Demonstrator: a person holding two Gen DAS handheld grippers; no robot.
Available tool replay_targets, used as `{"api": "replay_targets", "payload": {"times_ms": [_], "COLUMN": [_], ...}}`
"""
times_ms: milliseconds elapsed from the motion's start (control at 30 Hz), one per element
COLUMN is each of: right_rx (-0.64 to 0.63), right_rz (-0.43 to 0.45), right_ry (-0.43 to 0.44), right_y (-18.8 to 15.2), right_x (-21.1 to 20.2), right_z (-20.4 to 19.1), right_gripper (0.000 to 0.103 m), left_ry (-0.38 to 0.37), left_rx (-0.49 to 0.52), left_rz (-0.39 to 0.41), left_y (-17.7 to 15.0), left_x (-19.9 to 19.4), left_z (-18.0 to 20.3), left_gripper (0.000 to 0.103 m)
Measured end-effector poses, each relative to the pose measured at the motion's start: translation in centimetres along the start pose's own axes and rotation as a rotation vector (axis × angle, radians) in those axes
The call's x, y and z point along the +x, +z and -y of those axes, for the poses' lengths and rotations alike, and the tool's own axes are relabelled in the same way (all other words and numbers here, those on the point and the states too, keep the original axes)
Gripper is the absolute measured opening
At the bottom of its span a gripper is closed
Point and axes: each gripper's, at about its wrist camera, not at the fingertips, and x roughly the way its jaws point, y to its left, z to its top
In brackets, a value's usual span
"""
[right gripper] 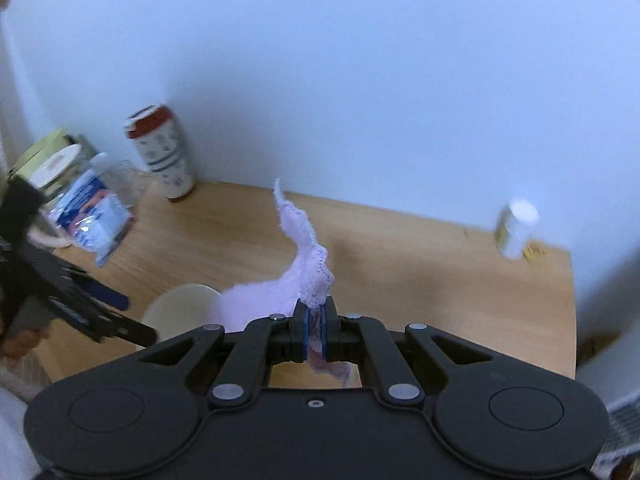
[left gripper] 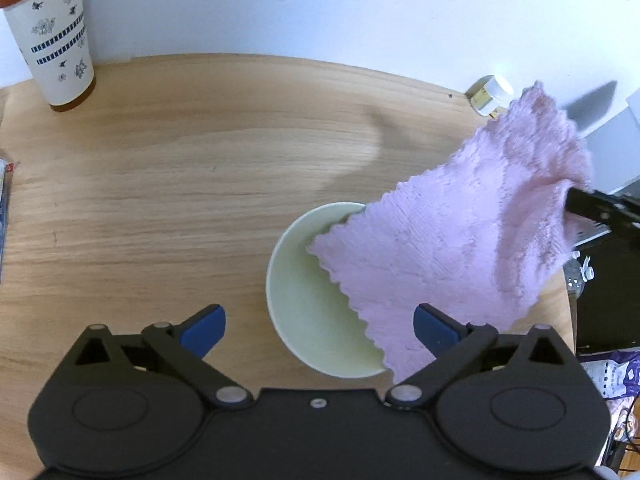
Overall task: Clean bowl
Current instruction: 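Lay the cloth on the table beside the bowl and open the right gripper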
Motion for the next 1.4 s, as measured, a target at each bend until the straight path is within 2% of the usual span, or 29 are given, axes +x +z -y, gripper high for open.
{"api": "replay_targets", "payload": {"times_ms": [167, 333, 467, 600, 767, 900, 1067, 1100, 1133, 1167, 1233, 1300, 1400], "right_rx": [0.092, 0.084, 0.053, -0.008, -0.038, -0.037, -0.101, -0.107, -0.12, -0.138, -0.178, -0.186, -0.104], "right_rz": [0.029, 0.03, -0.021, -0.086, -0.173, -0.203, -0.199, -0.19, -0.173, -0.154, -0.108, -0.099, -0.067], "right_ry": [-0.05, -0.098, -0.118, -0.16, -0.222, -0.207, -0.185, -0.168, -0.139, -0.123, -0.118, -0.126, -0.079], "right_y": [-1.3, -2.1, -3.2, -4.7, -6.5, -7.6, -8.6, -8.6, -8.6, -8.6, -8.6, -8.6, -8.5], "right_x": [-0.8, -0.3, 1.2, 3.1, 5.3, 6.1, 6.8, 6.7, 6.3, 5.9, 5.0, 4.2, 2.4], "right_z": [2.3, 3.1, 3.4, 3.8, 4.2, 4.7, 3.8, 3.7, 3.5, 3.2, 2.6, 2.3, 2.3], "right_gripper": [0.006, 0.006, 0.006, 0.006, 0.006, 0.01, 0.026, 0.032, 0.043, 0.046, 0.047, 0.047, 0.049], "left_ry": [0.012, 0.007, 0.027, 0.02, 0.045, 0.064, 0.069, 0.069, 0.072, 0.072, 0.075, 0.081, 0.079], "left_rx": [0.011, -0.014, -0.035, -0.092, -0.126, -0.202, -0.282, -0.291, -0.299, -0.304, -0.309, -0.303, -0.281], "left_rz": [0.031, 0.053, 0.064, 0.032, 0.061, 0.109, 0.158, 0.162, 0.166, 0.172, 0.177, 0.179, 0.201], "left_y": [-0.4, -0.7, -1.0, -1.5, -2.8, -4.7, -6.7, -7.0, -7.3, -7.7, -8.0, -8.3, -8.3], "left_x": [-0.8, -1.4, -2.0, -1.9, -2.5, -3.3, -4.1, -4.2, -4.3, -4.4, -4.8, -5.3, -6.2], "left_z": [0.9, 1.4, 1.9, 2.0, 2.5, 2.5, 2.5, 2.5, 2.5, 2.5, 2.4, 2.3, 2.3], "left_gripper": [0.102, 0.102, 0.102, 0.102, 0.102, 0.102, 0.102, 0.102, 0.102, 0.102, 0.103, 0.103, 0.103]}}
